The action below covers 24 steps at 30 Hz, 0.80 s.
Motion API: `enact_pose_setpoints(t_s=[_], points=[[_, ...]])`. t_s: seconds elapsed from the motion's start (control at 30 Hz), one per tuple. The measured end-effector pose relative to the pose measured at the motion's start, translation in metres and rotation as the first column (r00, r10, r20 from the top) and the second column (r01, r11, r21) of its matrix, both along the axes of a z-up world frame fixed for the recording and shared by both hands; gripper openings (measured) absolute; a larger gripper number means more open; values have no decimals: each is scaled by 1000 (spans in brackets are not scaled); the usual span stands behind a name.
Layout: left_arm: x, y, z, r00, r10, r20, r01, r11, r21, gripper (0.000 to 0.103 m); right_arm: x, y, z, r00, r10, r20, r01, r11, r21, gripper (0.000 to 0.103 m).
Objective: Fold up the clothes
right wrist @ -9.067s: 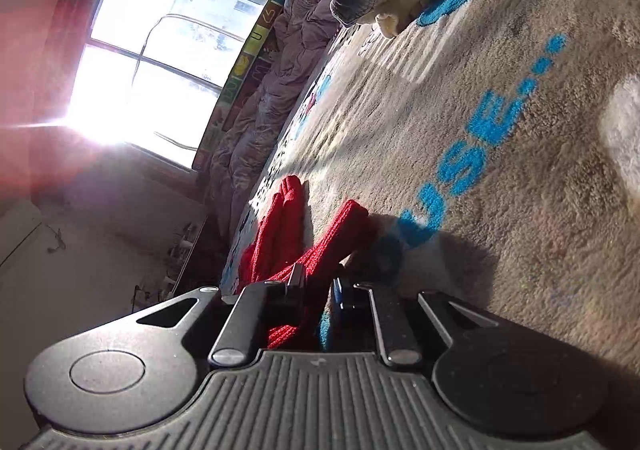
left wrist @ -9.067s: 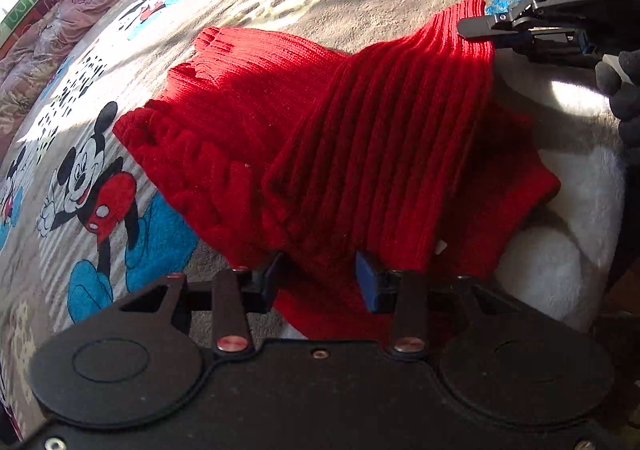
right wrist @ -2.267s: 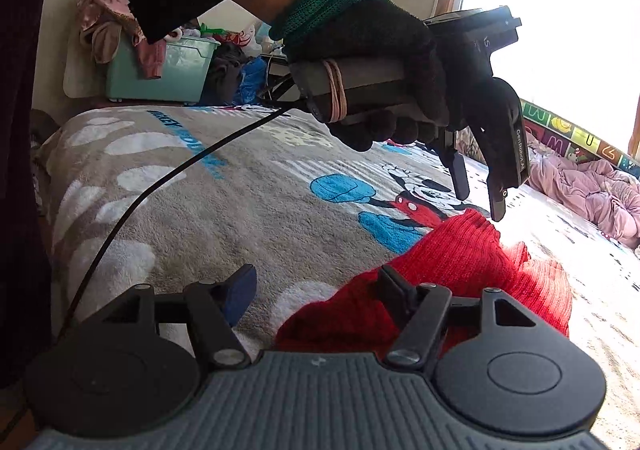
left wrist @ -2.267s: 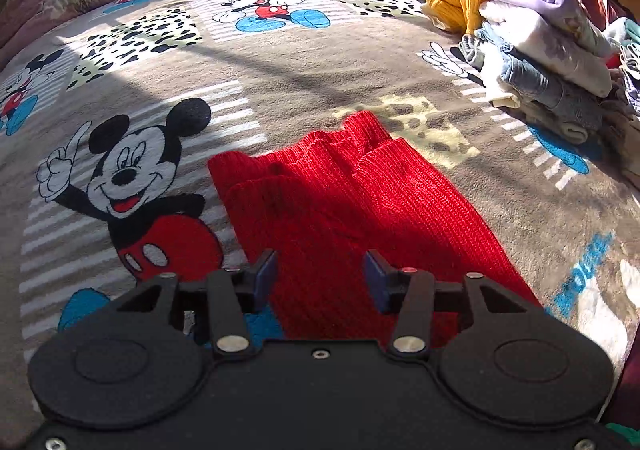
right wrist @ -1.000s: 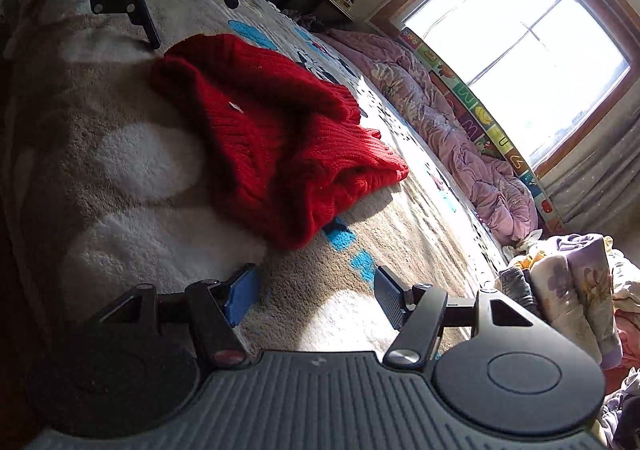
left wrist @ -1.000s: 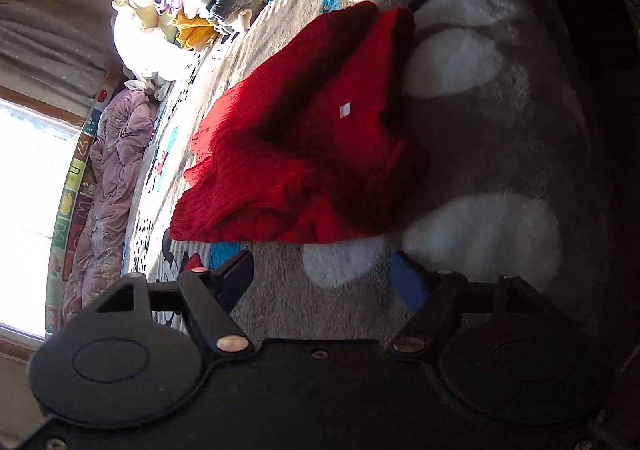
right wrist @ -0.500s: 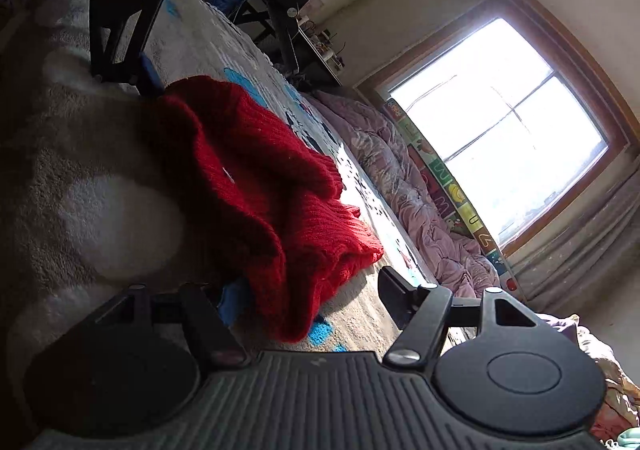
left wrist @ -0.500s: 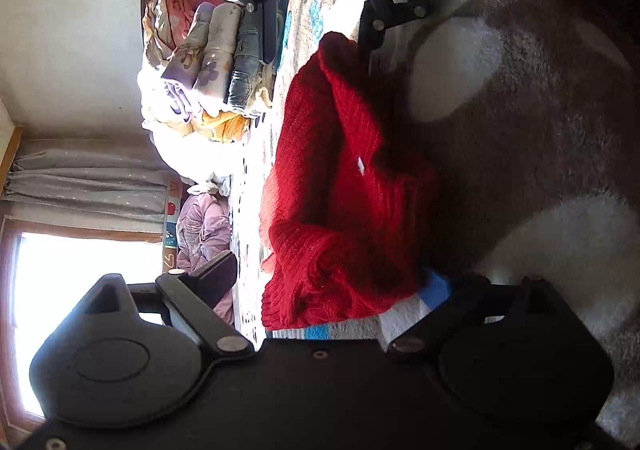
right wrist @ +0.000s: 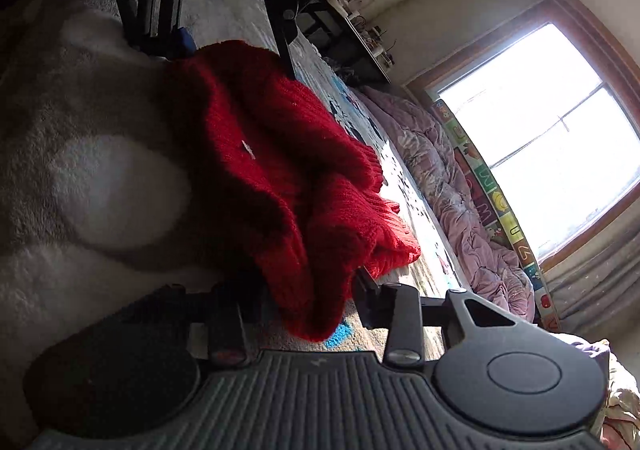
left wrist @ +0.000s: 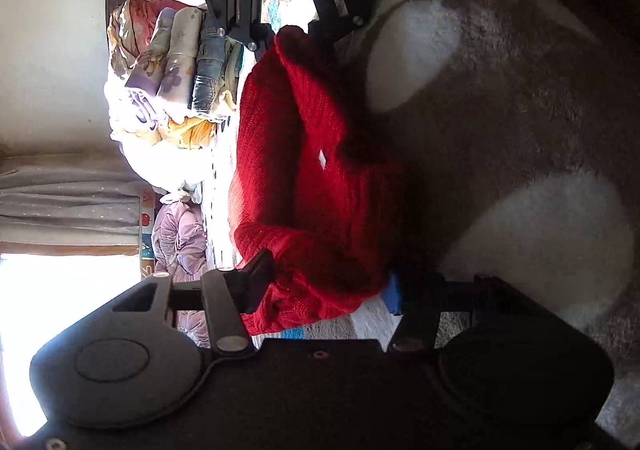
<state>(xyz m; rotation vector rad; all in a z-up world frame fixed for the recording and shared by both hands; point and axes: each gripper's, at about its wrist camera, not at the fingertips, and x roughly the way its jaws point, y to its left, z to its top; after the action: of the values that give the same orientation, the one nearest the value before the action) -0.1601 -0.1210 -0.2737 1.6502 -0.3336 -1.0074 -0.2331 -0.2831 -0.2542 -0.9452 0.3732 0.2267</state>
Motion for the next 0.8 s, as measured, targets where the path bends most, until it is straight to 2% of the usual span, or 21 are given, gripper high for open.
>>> enact_pose_setpoints(t_s=[0.03,0.07,0.1,0.23,0.37,0.47,0.6,0.63,0.67,0.73,0.8], points=[[-1,0,0,1000,5,-2,-5,1000,6,47,0,3,-1,1000,-3,-6,3,1000,6,29],[-3,1,-2,1000,9,1,-9,1000,13,39,1,6,-1,1000,-19,-16,19,1000,20,27],[-5,1,-3,1000,15,1,-15,1000,17,37,2,7,1,999,-33,-25,34,998,47,26],[-13,3,9,999,37,-23,-37,999,-15,33,-2,9,12,998,-49,-45,53,994,99,24],[-37,22,23,999,-29,-45,28,999,-21,32,-28,18,24,998,-40,-46,44,995,90,23],[-55,36,43,989,-76,-129,72,997,-33,33,-58,21,40,998,-37,-51,42,994,98,23],[-54,33,82,968,-29,-251,-3,992,-125,35,-83,16,68,998,-56,-3,56,983,173,24],[-49,30,93,956,-3,-293,-42,988,-149,35,-85,14,74,998,-60,7,58,980,192,25],[-40,27,105,935,28,-355,-97,979,-180,35,-82,9,82,998,-66,14,61,971,230,25],[-17,21,132,872,80,-482,-218,946,-238,35,-73,0,97,996,-80,27,68,949,308,25],[8,19,152,799,103,-592,-316,910,-269,34,-56,-17,110,994,-103,35,79,904,420,25]])
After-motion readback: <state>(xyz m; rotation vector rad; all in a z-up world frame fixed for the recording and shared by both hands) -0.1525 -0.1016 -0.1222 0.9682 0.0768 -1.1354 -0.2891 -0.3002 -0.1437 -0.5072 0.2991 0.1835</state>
